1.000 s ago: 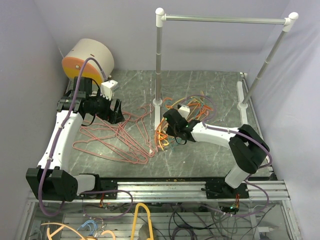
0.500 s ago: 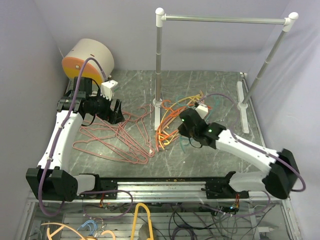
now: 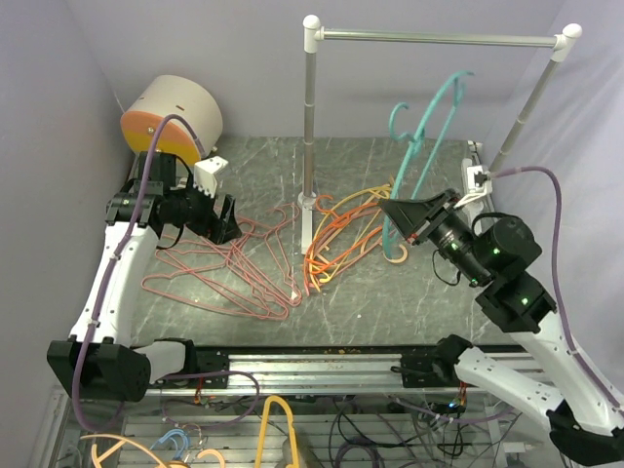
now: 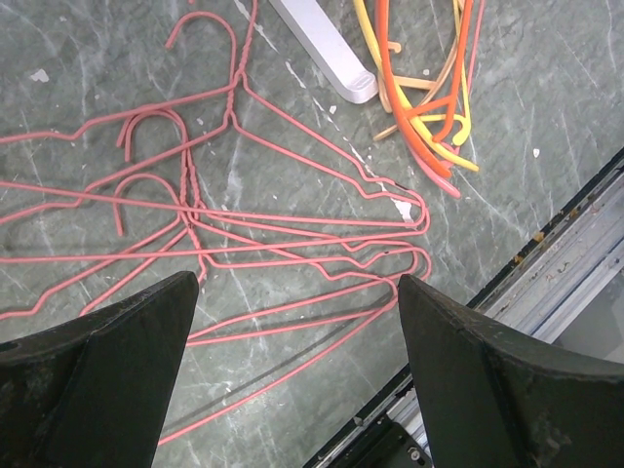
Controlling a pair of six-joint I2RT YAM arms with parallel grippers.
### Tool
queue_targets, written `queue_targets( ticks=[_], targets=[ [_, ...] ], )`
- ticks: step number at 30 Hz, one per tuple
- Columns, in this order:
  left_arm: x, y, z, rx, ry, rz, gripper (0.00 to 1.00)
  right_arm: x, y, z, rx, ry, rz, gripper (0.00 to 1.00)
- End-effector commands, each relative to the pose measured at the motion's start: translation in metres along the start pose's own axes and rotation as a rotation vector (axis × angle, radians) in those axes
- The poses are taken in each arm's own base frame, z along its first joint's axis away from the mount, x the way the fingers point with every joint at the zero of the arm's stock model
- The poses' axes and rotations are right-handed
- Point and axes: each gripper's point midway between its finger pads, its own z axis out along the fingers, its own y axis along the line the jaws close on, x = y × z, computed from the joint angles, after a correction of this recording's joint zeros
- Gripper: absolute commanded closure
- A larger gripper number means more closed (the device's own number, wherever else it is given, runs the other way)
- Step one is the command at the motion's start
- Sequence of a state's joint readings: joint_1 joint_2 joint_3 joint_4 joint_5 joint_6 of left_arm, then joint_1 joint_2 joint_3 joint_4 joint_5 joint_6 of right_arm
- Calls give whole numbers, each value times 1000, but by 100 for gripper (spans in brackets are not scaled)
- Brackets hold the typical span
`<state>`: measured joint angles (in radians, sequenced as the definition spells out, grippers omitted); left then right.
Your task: Organize the hangers
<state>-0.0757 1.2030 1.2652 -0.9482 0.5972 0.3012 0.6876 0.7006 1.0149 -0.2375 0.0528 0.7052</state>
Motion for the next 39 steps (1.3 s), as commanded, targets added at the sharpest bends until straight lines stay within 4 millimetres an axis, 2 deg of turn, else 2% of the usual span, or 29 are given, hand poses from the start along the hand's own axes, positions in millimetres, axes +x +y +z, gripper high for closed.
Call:
queue_targets(
  ticks=[1, 3, 4, 5, 8, 12, 16, 21, 25, 29, 31, 39],
  targets=[
    [-14, -9, -13, 5, -48, 53, 5, 18, 29, 22, -209, 104, -50, 100],
    [-14, -9, -16, -10, -57, 64, 5, 9, 36, 34, -300, 96, -23, 100],
    [-14, -9, -18, -18, -62, 70, 5, 11, 29, 38, -341, 115, 4, 100],
    [-14, -10, -20, -23, -66, 73, 5, 3, 25, 39, -384, 111, 37, 100],
    [-14, -10, -24, -41, -76, 86, 5, -19, 7, 33, -481, 104, 161, 100],
    [-15, -7, -26, -62, -80, 92, 5, -42, -7, 26, -525, 112, 189, 100],
    [-14, -5, -25, -73, -81, 96, 5, -63, 5, 19, -593, 89, 135, 100],
    [-13, -5, -24, -72, -78, 93, 5, -70, 18, 12, -670, 87, 72, 100],
    [-12, -4, -23, -71, -72, 89, 5, -80, 2, 16, -659, 83, 159, 100],
    [-12, -4, -22, -65, -70, 85, 5, -95, -12, 5, -812, 13, 355, 100],
    [-12, -4, -22, -64, -71, 85, 5, -99, -21, 8, -829, 12, 425, 100],
    [-10, -4, -22, -73, -73, 85, 5, -116, -16, 15, -848, -4, 371, 100]
  ],
)
